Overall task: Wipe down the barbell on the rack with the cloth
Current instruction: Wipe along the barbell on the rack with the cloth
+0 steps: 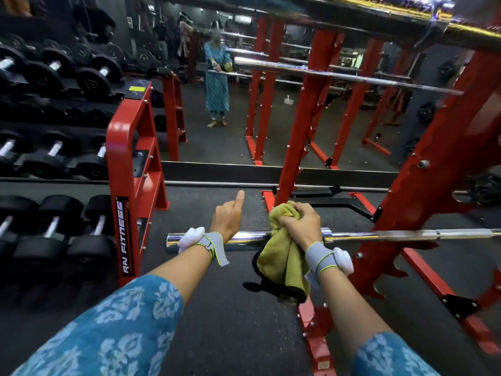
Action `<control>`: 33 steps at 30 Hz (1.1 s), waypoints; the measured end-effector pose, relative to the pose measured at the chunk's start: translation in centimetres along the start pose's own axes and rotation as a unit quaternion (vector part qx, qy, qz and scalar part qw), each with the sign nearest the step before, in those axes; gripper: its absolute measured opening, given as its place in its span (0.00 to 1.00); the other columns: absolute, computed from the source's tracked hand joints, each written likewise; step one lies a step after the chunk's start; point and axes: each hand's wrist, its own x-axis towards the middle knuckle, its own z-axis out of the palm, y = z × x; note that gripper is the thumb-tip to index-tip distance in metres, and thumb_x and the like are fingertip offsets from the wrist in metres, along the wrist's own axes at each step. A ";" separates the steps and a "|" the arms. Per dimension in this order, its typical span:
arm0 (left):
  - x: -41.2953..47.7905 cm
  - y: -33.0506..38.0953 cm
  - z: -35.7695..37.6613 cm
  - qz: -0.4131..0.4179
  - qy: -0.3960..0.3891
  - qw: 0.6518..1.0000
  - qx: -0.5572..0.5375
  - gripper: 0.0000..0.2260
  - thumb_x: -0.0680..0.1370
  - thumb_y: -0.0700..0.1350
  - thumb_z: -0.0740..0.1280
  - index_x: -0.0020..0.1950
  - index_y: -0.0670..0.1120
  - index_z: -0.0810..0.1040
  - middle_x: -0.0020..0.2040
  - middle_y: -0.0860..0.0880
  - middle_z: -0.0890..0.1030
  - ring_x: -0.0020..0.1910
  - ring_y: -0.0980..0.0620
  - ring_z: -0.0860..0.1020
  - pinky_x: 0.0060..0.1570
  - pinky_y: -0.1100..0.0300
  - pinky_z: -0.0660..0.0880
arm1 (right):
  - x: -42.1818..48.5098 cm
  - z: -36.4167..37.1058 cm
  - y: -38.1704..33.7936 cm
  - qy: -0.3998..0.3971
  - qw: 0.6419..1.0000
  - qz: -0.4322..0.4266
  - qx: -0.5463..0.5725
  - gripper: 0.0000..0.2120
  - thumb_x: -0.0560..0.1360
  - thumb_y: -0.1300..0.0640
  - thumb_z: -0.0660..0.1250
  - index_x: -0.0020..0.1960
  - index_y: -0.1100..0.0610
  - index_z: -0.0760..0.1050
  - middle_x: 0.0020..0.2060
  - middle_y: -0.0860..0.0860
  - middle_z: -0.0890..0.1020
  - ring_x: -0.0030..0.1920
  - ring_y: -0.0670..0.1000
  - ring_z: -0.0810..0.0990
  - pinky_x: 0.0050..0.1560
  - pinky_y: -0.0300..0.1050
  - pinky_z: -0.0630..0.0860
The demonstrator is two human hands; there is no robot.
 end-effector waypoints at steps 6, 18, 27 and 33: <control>-3.5 2.8 -2.0 0.025 0.063 0.997 -0.037 0.22 0.82 0.59 0.47 0.39 0.47 0.69 0.49 0.37 0.78 0.52 0.42 0.73 0.48 0.56 0.61 | -2.1 -3.0 -2.0 -0.006 0.999 -0.034 0.027 0.21 0.55 0.48 0.66 0.49 0.45 0.76 0.51 0.48 0.80 0.54 0.52 0.77 0.60 0.50 0.73; -15.5 13.5 -8.7 0.087 0.172 0.979 -0.074 0.28 0.82 0.57 0.48 0.58 0.37 0.78 0.57 0.36 0.79 0.58 0.39 0.74 0.59 0.51 0.66 | -10.2 -12.3 -10.2 -0.005 0.979 -0.199 0.052 0.27 0.54 0.47 0.66 0.53 0.50 0.79 0.50 0.46 0.79 0.56 0.53 0.77 0.61 0.50 0.72; -19.9 19.7 -15.2 0.163 0.274 0.947 -0.028 0.31 0.82 0.57 0.46 0.47 0.35 0.80 0.56 0.34 0.78 0.58 0.39 0.74 0.57 0.52 0.64 | -13.6 -17.0 -18.5 -0.008 0.951 -0.299 0.081 0.21 0.55 0.48 0.67 0.49 0.47 0.77 0.49 0.46 0.78 0.53 0.53 0.77 0.60 0.57 0.71; -20.5 21.7 -18.0 0.188 0.296 0.937 -0.008 0.31 0.82 0.57 0.45 0.54 0.36 0.79 0.57 0.36 0.78 0.59 0.40 0.74 0.58 0.52 0.65 | -14.1 -18.0 -22.2 -0.021 0.940 -0.334 0.071 0.14 0.59 0.48 0.68 0.45 0.45 0.74 0.49 0.46 0.76 0.53 0.53 0.75 0.60 0.59 0.70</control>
